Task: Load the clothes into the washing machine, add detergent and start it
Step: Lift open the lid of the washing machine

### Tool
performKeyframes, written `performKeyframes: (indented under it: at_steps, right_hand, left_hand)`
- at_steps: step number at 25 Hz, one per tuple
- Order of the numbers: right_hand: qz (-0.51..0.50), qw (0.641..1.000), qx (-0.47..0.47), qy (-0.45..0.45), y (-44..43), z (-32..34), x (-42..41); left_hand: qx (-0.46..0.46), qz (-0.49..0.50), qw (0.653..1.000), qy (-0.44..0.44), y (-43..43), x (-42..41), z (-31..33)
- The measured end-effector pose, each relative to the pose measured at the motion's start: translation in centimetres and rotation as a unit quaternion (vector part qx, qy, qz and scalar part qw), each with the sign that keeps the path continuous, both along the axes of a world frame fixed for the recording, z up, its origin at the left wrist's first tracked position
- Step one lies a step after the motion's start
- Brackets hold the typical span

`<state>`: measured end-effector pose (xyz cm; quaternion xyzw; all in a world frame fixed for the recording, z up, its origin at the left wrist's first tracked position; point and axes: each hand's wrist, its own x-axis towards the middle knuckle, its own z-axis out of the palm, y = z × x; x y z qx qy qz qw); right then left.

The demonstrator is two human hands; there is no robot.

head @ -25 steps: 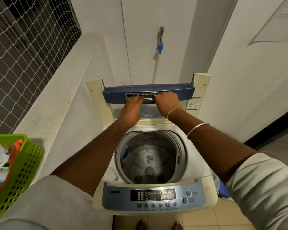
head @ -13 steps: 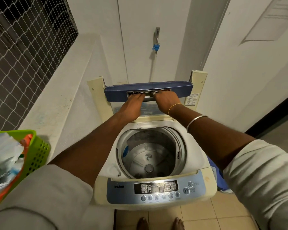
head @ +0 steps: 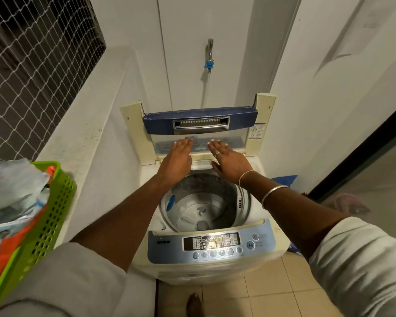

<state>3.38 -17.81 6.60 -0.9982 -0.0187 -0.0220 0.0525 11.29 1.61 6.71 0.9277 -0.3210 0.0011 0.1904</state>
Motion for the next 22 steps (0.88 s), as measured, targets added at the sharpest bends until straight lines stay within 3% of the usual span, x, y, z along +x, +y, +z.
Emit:
performKeyframes:
  at_steps: [8, 16, 22]
  right_hand:
    - [0.016, 0.996, 0.068, 0.064, 0.5, -4.6, -7.8]
    - [0.028, 0.988, 0.121, 0.090, -3.7, -5.1, -15.6]
    - [-0.032, 0.987, 0.137, 0.073, -8.0, -4.4, -17.4]
  left_hand:
    - [0.073, 0.048, 0.992, 0.090, 0.8, -8.4, -5.9]
    - [0.063, 0.045, 0.990, 0.119, -3.3, -17.5, -6.2]
    - [0.029, -0.007, 0.992, 0.119, -8.7, -16.8, -5.7]
